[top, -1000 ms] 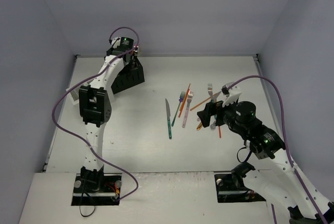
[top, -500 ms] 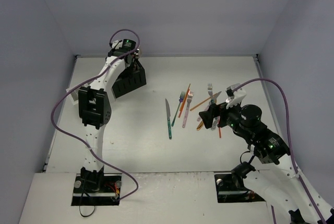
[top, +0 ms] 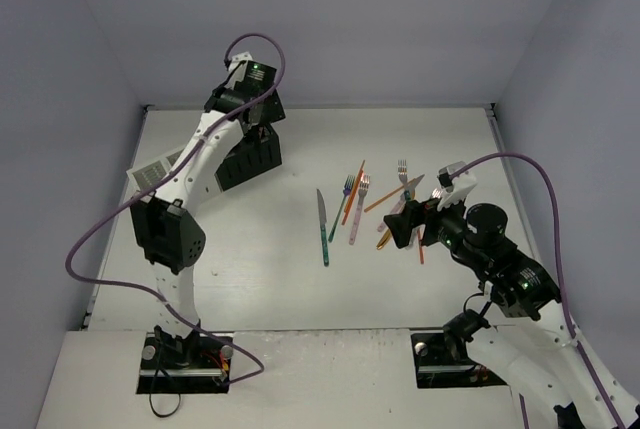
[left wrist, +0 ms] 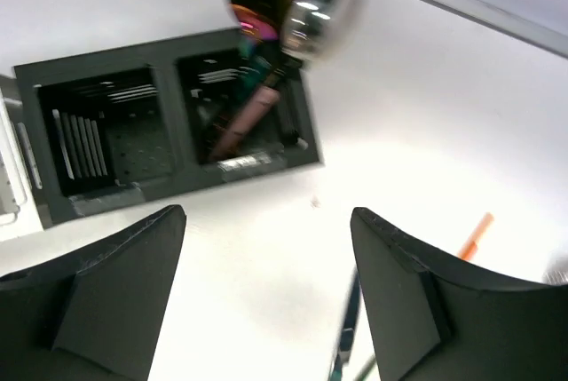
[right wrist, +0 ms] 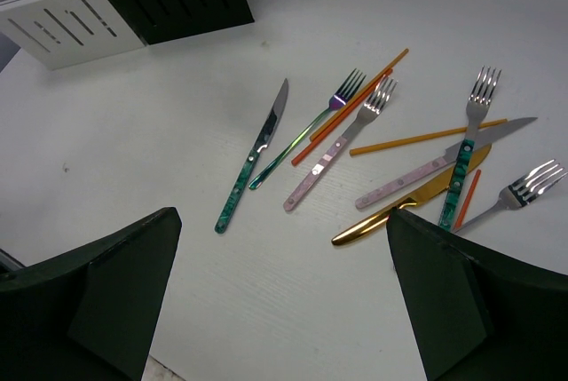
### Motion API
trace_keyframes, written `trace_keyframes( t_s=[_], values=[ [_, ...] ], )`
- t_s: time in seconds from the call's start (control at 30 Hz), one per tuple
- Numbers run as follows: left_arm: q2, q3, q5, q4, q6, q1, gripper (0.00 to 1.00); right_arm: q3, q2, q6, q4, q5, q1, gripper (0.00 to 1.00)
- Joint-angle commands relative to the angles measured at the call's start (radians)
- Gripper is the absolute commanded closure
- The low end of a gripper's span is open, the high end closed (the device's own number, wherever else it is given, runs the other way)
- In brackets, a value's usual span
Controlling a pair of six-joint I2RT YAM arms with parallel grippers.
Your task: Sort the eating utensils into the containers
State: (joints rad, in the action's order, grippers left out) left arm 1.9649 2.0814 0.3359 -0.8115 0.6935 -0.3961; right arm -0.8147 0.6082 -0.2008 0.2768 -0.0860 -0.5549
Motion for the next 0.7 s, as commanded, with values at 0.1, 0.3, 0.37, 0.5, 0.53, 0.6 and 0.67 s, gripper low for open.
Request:
trace_keyframes(
  t_s=[0.1,0.3,0.37,0.5,0.53,0.6,0.67],
  values=[
    [-0.118,-0.154,-0.112,0.020,-0.129,-0.192,0.28,-0.067,-0.025,-0.014,-0.006,0.070,0.006,0.00],
    [-0.155,-0.311,-0.139,0.041,-0.088,-0.315,0.28,-0.088,-0.049,-0.055,0.032,0.166,0.006,0.00],
    [-0.163,-0.364,-0.159,0.078,-0.068,-0.344,0.28,-0.092,-0.054,-0.071,0.046,0.198,0.006,0.00],
    [-0.145,-0.419,-0.198,0.156,-0.071,-0.384,0.29,-0.097,-0.057,-0.091,0.062,0.201,0.006,0.00],
    [-0.133,-0.425,-0.209,0.173,-0.076,-0.392,0.30,-0.102,-0.056,-0.092,0.069,0.197,0.006,0.00],
    [-0.111,-0.426,-0.230,0.195,-0.088,-0.394,0.32,-0.110,-0.051,-0.095,0.079,0.179,0.006,0.00],
    [-0.085,-0.415,-0.246,0.216,-0.119,-0.394,0.36,-0.112,-0.054,-0.098,0.088,0.166,0.006,0.00]
  ],
)
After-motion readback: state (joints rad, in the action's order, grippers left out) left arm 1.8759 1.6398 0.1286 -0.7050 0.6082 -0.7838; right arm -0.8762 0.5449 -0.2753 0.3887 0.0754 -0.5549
